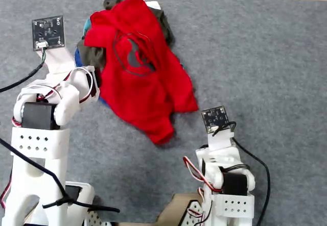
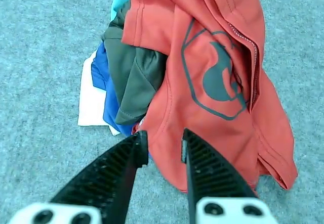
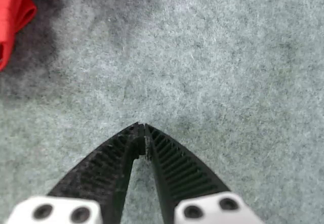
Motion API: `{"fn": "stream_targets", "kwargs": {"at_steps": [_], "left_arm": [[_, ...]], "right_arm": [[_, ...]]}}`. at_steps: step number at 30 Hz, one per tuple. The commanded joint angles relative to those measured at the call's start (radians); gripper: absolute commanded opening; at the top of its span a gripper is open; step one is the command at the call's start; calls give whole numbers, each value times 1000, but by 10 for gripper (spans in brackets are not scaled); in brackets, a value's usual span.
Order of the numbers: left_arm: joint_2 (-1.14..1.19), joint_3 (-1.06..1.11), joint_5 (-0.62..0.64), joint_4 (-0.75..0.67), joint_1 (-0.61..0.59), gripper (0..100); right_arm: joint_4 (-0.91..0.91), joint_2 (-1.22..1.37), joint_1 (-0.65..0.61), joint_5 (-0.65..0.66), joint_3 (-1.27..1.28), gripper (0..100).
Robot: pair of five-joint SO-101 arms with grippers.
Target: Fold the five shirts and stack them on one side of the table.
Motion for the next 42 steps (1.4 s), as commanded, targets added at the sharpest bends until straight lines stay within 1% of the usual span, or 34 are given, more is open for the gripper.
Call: {"fn": "stream_targets", "kwargs": {"at_steps": [1,6,10,15,22,31,42], "left_arm": [[24,-26,8,-20,2,126],[120,-48,9,-18,0,126],[234,-114,11,-11,0,126],[338,-213,77,-9,2,126],[441,-295,75,-17,-3,126],[642,-433,78,-9,-41,126],[806,-523,80,-17,-43,126]], "right_arm": [[6,-90,-1,-9,-5,5],[6,-90,-1,-9,-5,5],[6,-90,-1,-9,-5,5],[6,-90,-1,-9,-5,5],[6,-90,-1,-9,-5,5],[6,-90,-1,-9,-5,5],[6,-90,-1,-9,-5,5]]}}
